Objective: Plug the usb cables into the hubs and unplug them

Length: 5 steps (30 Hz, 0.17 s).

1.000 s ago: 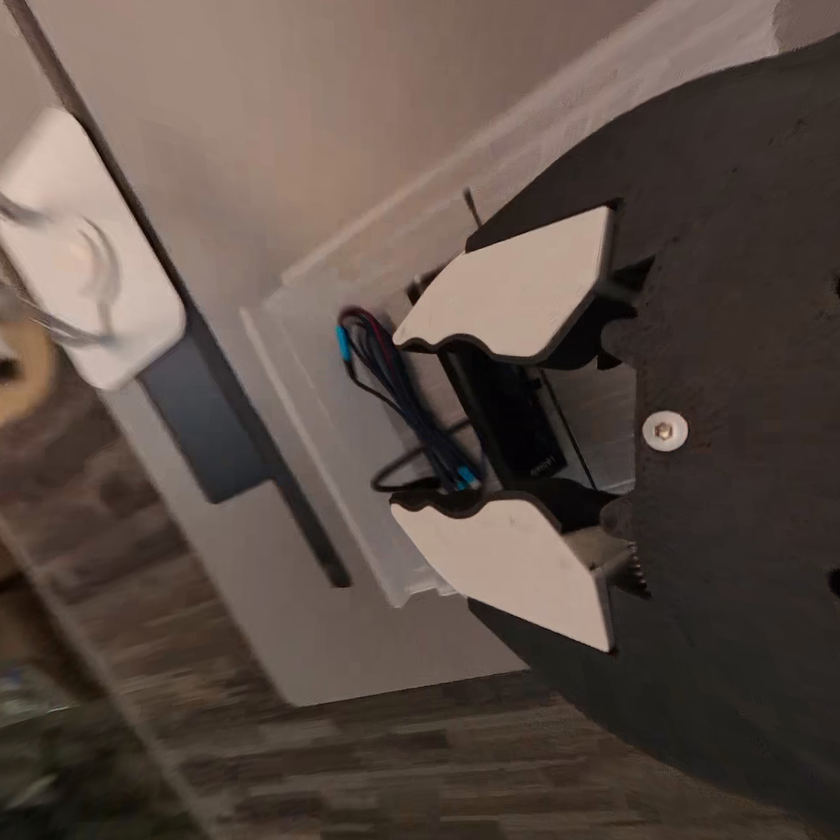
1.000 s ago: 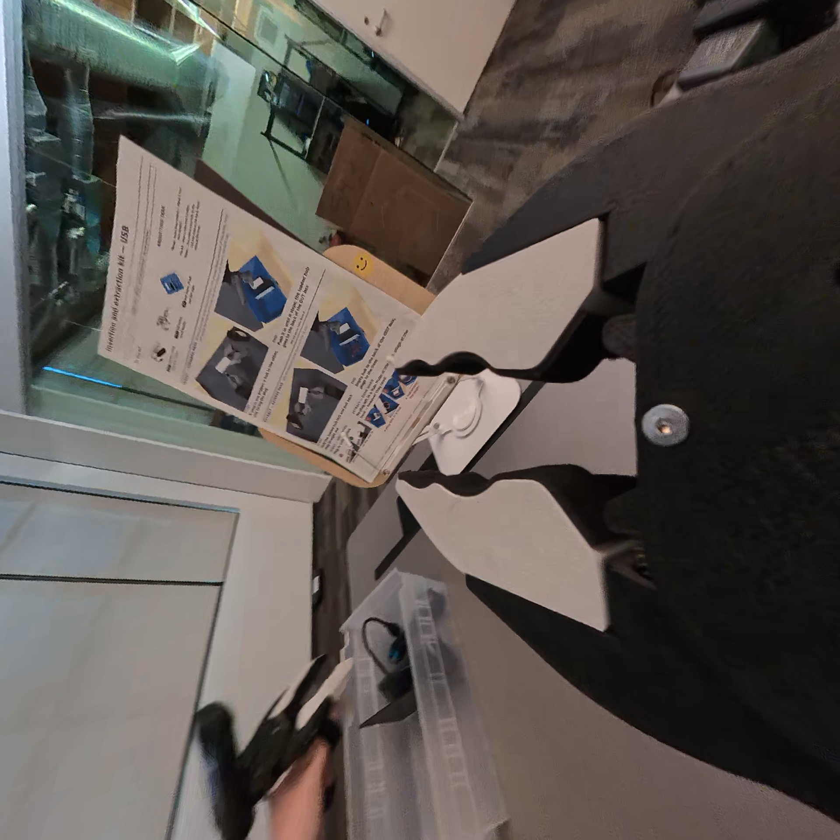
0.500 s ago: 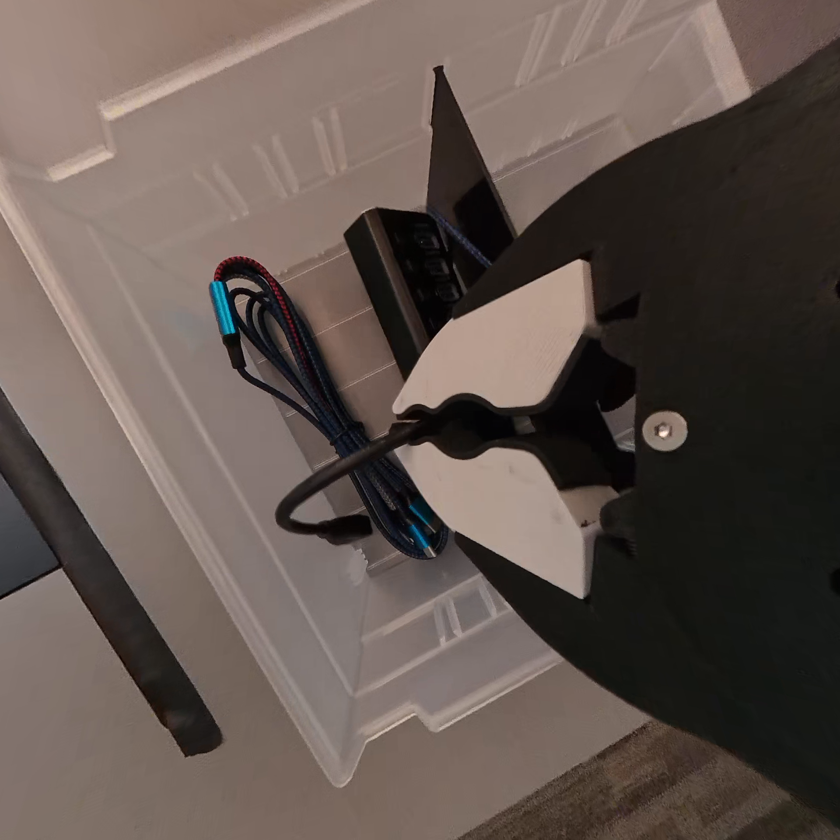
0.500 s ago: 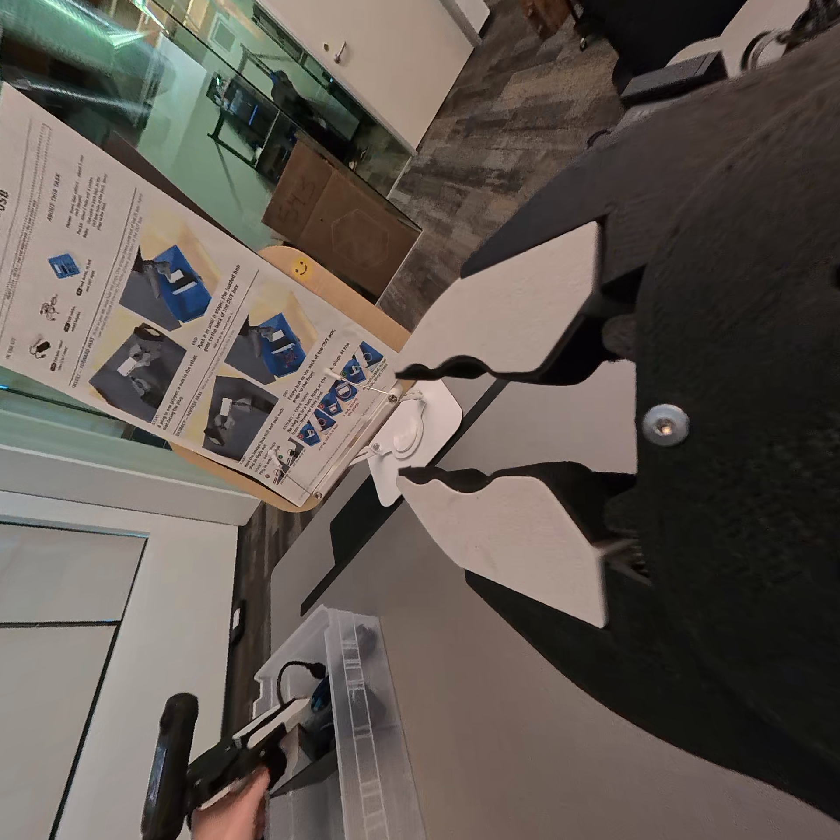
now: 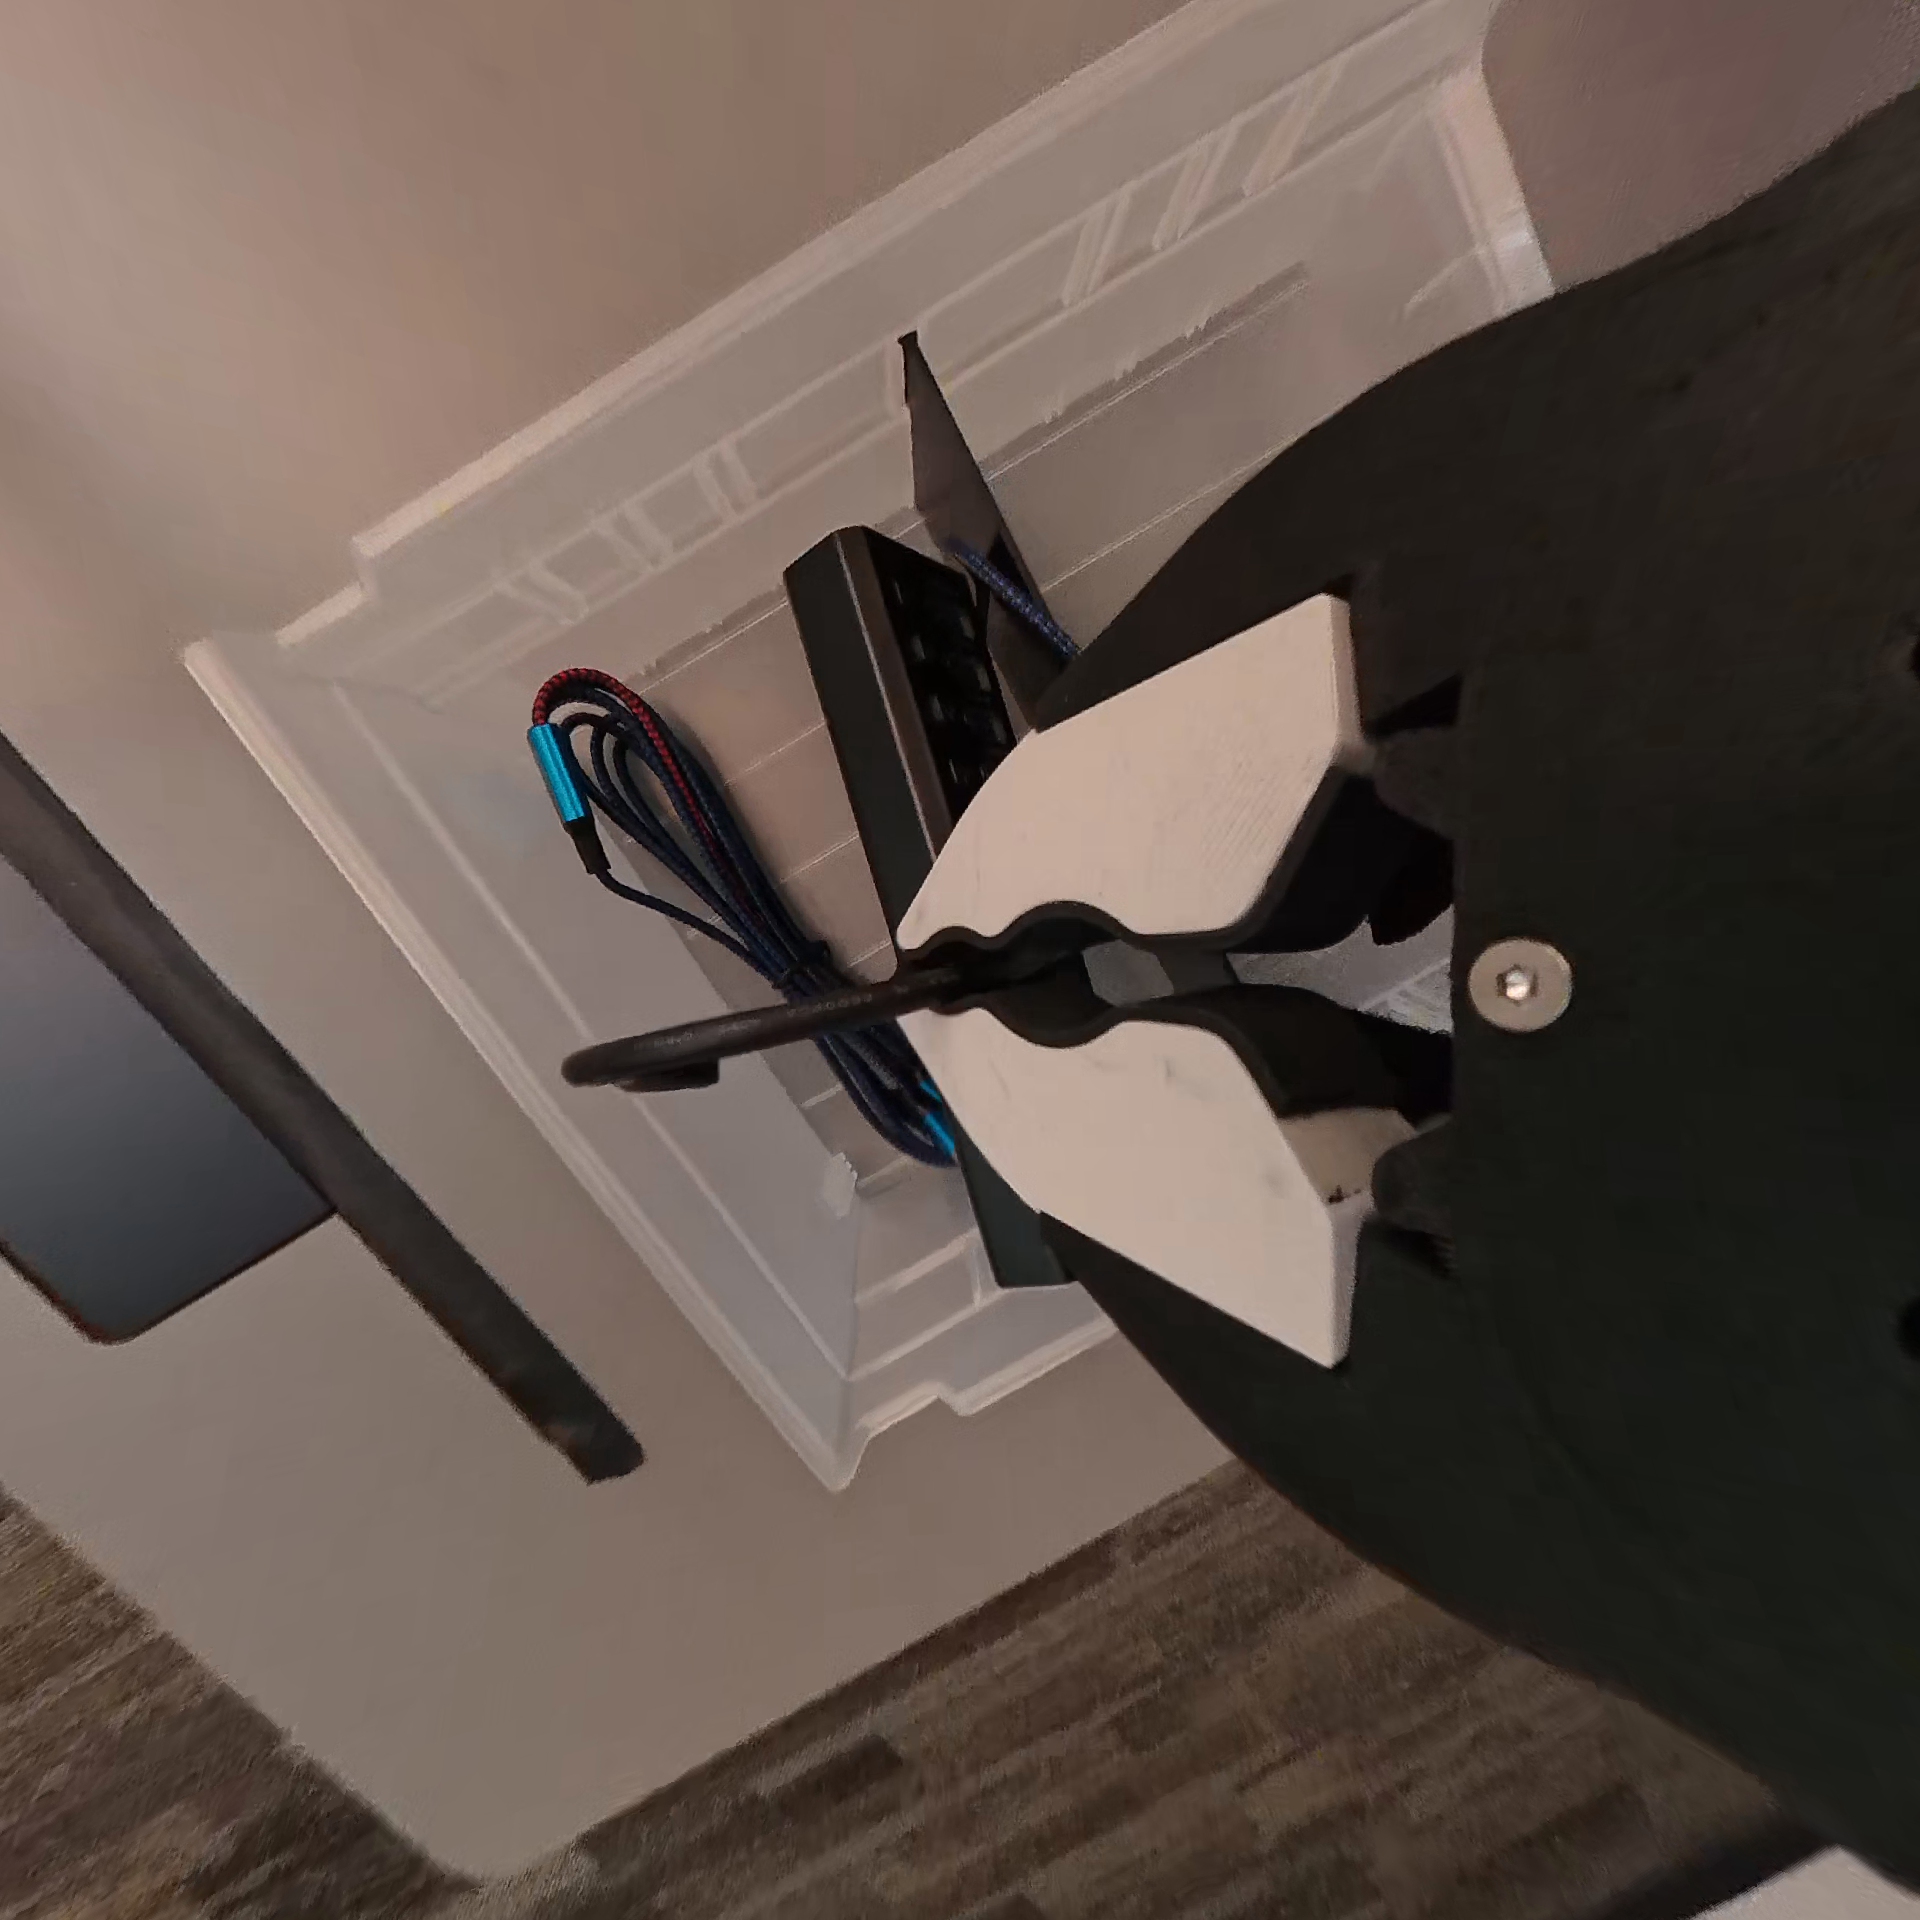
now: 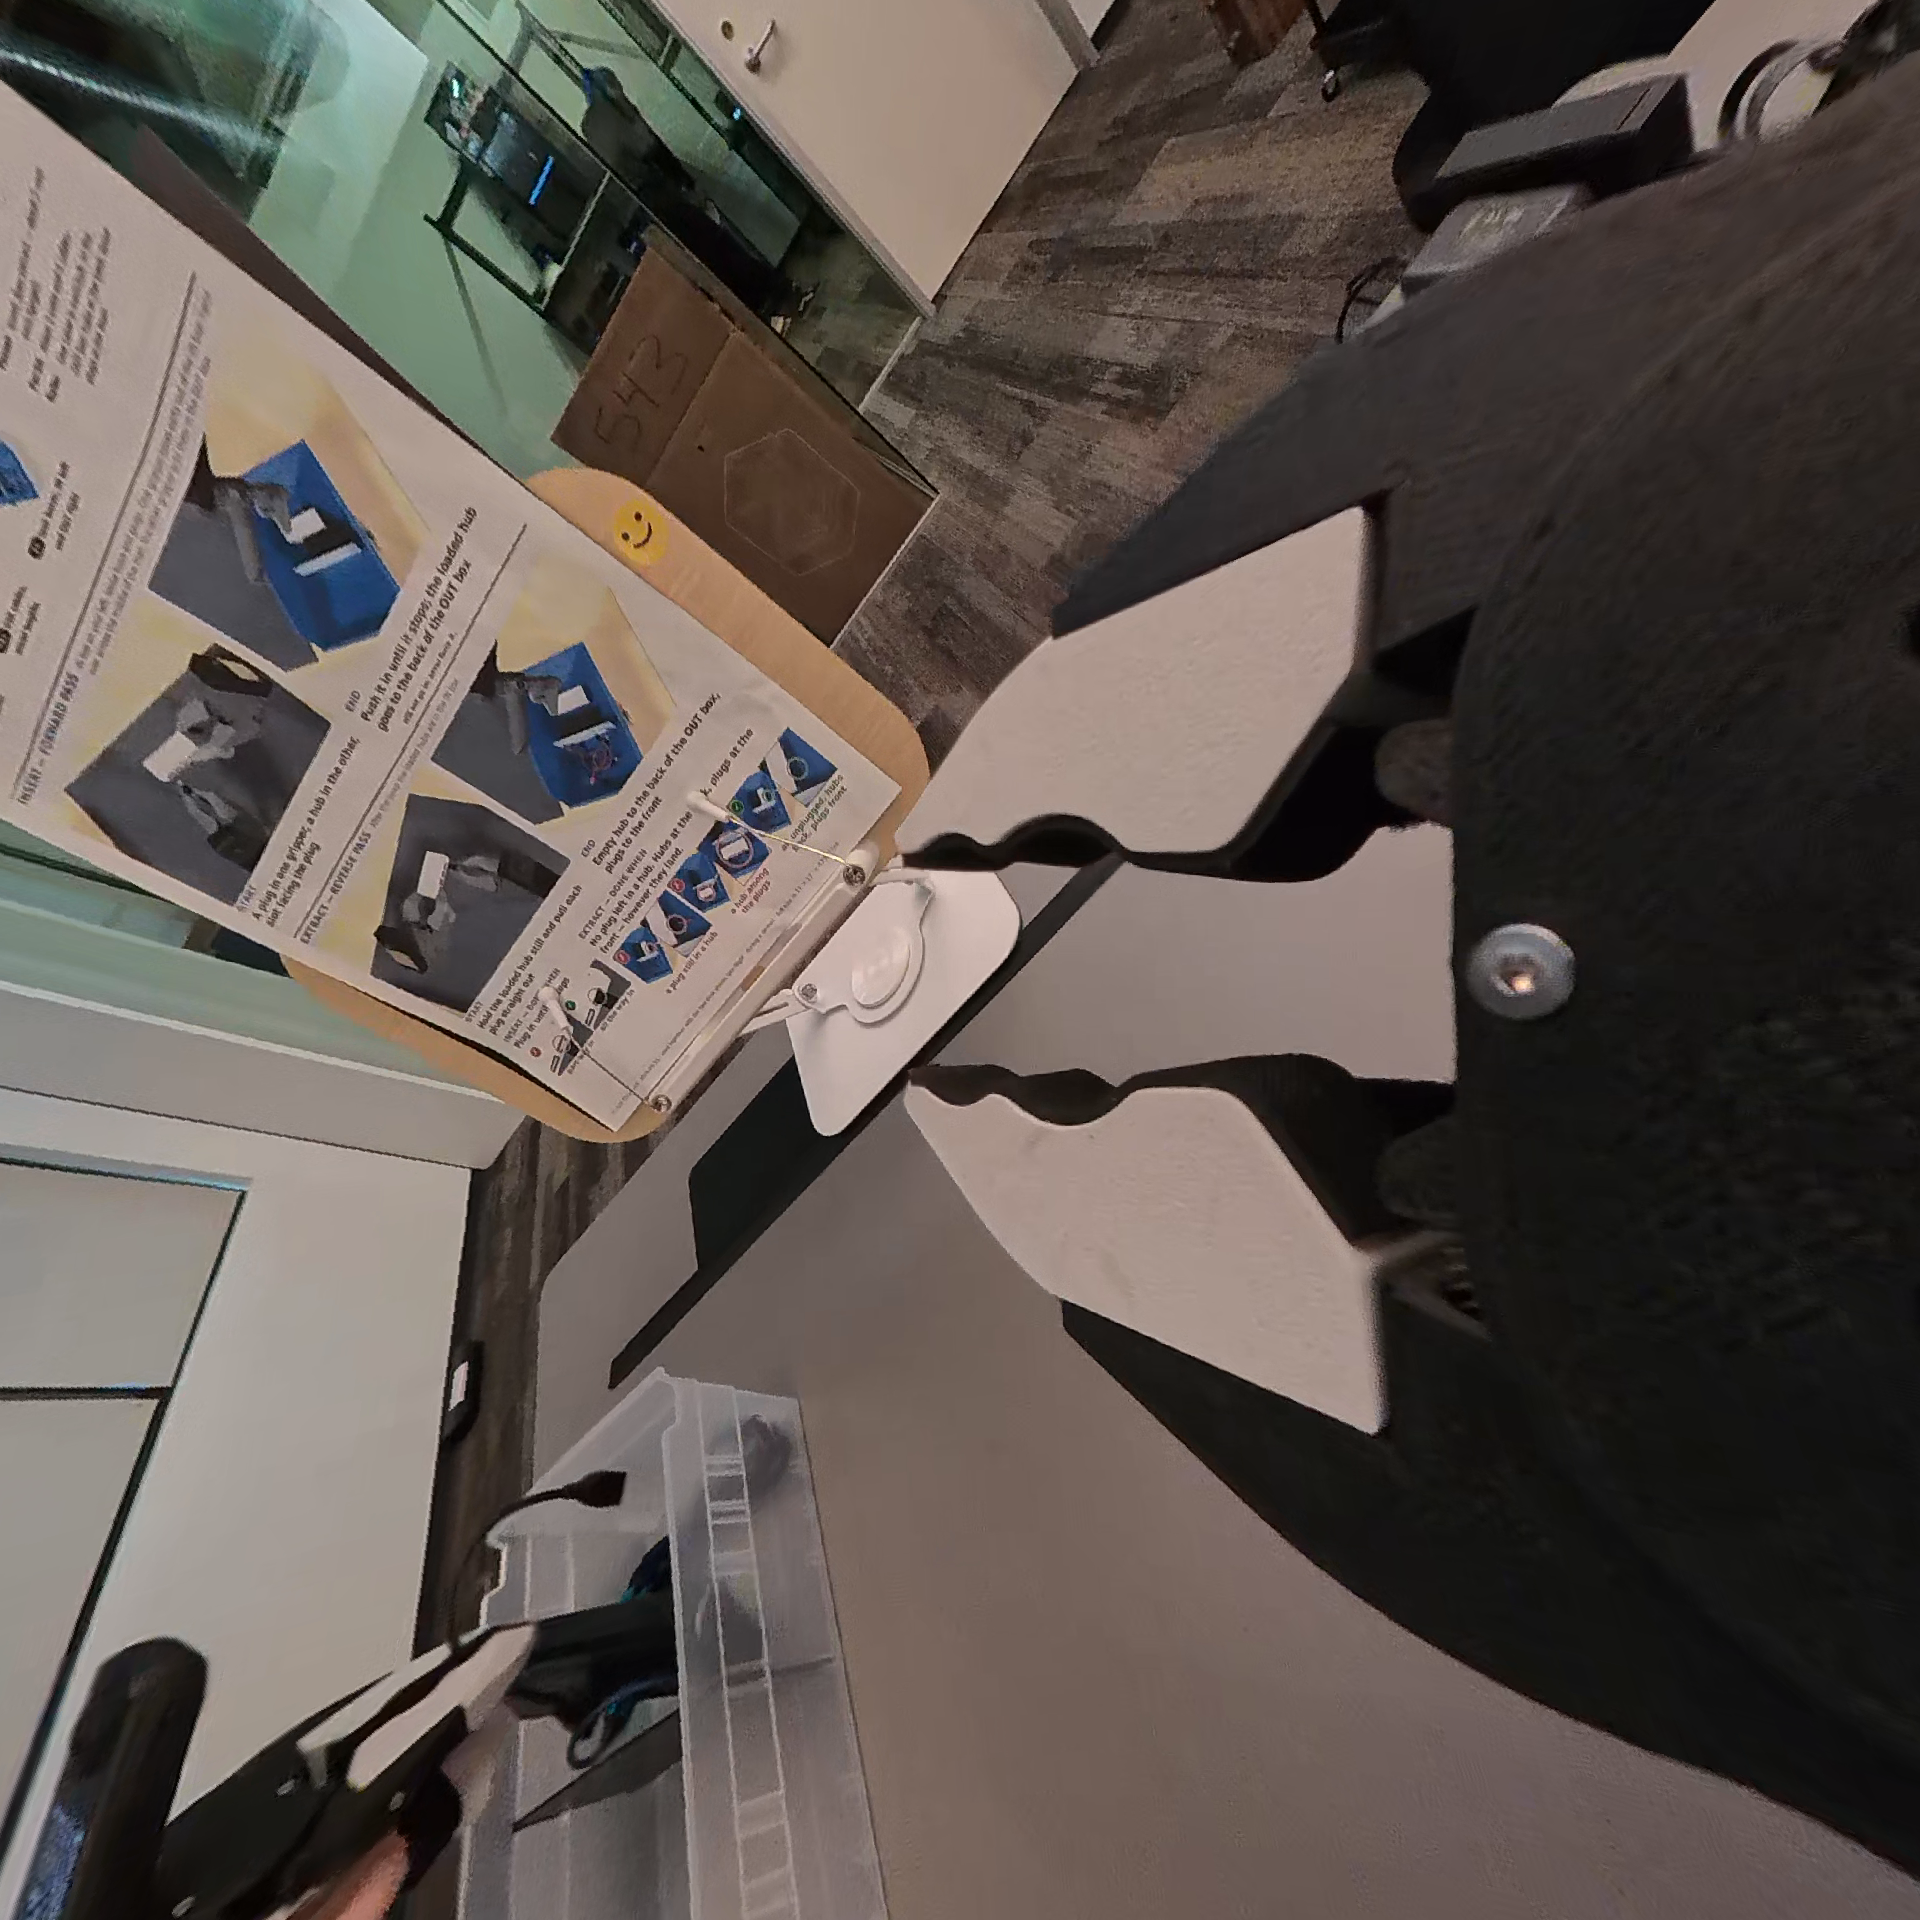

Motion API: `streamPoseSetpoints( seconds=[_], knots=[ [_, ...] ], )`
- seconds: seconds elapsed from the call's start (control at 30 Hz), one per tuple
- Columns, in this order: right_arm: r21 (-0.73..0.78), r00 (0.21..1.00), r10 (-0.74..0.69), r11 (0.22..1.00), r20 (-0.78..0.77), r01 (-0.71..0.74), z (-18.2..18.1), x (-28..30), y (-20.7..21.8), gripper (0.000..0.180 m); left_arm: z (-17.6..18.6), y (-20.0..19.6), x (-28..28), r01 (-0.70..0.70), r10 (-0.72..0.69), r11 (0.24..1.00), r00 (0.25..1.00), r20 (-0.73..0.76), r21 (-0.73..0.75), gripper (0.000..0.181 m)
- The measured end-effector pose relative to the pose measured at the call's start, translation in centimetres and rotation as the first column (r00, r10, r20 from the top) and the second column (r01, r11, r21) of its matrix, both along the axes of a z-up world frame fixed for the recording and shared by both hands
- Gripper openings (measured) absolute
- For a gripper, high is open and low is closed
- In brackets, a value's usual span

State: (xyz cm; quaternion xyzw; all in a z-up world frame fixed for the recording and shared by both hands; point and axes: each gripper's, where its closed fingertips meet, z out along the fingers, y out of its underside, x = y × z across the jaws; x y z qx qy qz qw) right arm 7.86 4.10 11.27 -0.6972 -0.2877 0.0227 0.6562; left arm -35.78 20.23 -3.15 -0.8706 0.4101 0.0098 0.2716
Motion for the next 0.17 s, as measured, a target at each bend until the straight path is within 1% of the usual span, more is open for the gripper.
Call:
streamPoseSetpoints(
  seconds=[0.03,0.1,0.17],
  knots=[
    [-0.007,1.000,0.011,1.000,-0.007,-0.011,-0.2,-0.3,0.2,0.036,0.7,-0.1,0.0,0.005,-0.005,1.000,1.000,-0.008,0.020,0.000],
    [-0.029,0.997,0.064,0.997,-0.041,-0.065,-0.7,-1.6,0.5,0.036,2.3,-0.5,0.2,0.014,-0.013,0.999,1.000,-0.013,0.043,0.000],
    [-0.052,0.983,0.154,0.986,-0.104,-0.160,-1.2,-4.0,0.7,0.036,4.4,-0.8,0.4,0.025,-0.023,0.996,1.000,-0.019,0.085,0.000]
  ],
)
